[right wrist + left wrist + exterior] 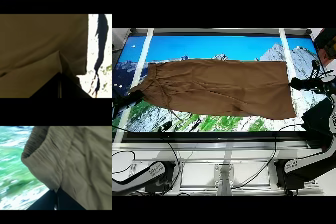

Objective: Fold the clothes and pants, and hang the long-sleeved shirts on hangers.

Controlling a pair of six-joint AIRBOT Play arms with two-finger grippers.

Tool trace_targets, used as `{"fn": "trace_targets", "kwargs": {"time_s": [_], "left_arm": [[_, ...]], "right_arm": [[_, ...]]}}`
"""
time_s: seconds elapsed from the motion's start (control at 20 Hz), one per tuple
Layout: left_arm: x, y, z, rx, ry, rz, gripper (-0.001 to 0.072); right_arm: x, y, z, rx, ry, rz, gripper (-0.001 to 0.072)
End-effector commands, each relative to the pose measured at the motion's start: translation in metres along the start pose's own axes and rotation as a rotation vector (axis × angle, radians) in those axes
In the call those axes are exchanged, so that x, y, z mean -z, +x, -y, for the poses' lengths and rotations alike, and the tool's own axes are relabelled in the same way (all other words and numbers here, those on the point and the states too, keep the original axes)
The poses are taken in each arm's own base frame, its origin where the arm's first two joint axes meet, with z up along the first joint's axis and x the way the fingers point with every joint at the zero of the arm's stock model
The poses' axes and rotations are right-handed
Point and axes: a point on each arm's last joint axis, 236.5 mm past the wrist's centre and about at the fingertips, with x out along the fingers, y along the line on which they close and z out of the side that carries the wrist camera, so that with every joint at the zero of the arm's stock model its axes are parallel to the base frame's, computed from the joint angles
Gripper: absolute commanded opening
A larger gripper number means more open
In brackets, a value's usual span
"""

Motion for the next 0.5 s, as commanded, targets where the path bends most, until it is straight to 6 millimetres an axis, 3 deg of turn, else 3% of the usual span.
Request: {"fn": "trace_targets", "kwargs": {"time_s": [0.0,0.3,0.35,0.45], "left_arm": [[0.0122,-0.0105,-0.0322,-0.117,0.031,-0.06,0.0034],[0.018,-0.0097,-0.0386,-0.134,0.041,-0.078,0.0035],[0.0193,-0.0097,-0.0381,-0.133,0.041,-0.084,0.0036],[0.0215,-0.0097,-0.0372,-0.129,0.04,-0.093,0.0036]], "right_arm": [[-0.0218,0.0021,0.0061,0.069,0.035,0.084,0.0009],[-0.0202,0.0019,0.0111,0.089,0.082,0.08,0.0009],[-0.019,0.0021,0.0096,0.083,0.085,0.075,0.0046],[-0.0138,0.0019,0.0067,0.072,0.085,0.051,0.0493]]}}
